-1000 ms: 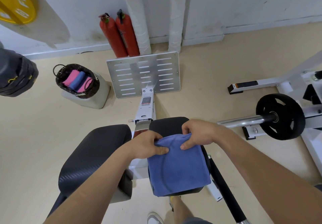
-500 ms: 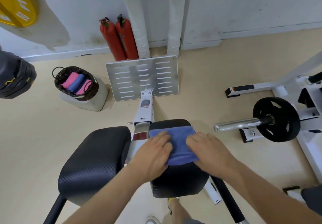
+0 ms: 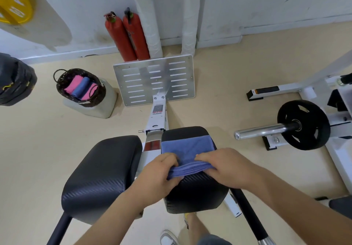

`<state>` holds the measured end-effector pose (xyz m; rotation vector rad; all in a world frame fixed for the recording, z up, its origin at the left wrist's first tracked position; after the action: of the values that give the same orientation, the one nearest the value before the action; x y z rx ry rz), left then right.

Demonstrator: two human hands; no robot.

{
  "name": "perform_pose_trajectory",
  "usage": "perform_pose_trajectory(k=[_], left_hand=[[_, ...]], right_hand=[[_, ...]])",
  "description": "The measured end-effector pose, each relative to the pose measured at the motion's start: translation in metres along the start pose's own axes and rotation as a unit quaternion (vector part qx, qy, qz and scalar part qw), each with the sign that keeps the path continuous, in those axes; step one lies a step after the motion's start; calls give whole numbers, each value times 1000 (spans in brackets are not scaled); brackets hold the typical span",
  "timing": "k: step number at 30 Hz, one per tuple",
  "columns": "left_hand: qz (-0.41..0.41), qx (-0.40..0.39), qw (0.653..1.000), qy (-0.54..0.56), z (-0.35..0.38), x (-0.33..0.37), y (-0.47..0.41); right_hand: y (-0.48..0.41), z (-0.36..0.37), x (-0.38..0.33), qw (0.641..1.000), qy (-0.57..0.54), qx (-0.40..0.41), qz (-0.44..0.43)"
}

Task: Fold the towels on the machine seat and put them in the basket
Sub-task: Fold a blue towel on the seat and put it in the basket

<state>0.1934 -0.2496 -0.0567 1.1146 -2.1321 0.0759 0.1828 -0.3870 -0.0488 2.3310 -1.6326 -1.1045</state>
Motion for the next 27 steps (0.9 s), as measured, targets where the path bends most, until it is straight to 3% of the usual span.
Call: perform_pose_trajectory(k=[5, 12, 16, 22, 25, 27], left_hand=[[-121, 14, 982, 141, -13, -34, -12], [-261, 91, 954, 116, -15, -60, -35], [-312, 120, 937, 101, -14, -69, -37], [-314, 134, 937, 73, -19, -64, -45], [-282, 131, 950, -21, -23, -53, -52], [-200, 157, 958, -132, -31, -36, -59]], right_hand=[[-20, -6, 24, 991, -112, -48, 51], [-47, -14, 54, 976, -174, 53, 122], [-58, -10, 66, 972, -163, 66, 154], [-69, -5, 74, 967, -155, 61, 192], [-70, -5, 77, 963, -163, 79, 199], [-71, -6, 78, 962, -155, 91, 207]])
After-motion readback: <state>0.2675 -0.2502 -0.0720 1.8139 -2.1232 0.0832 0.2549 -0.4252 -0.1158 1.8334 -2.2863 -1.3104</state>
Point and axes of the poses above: each hand's wrist, its own y-axis away from the middle knuckle, its own z-axis out of the palm, x = y × z, the point moved 9 cm from there along -y, towards the middle knuckle, and after that the axes turned 4 degrees about -y, right-handed, at the moved point
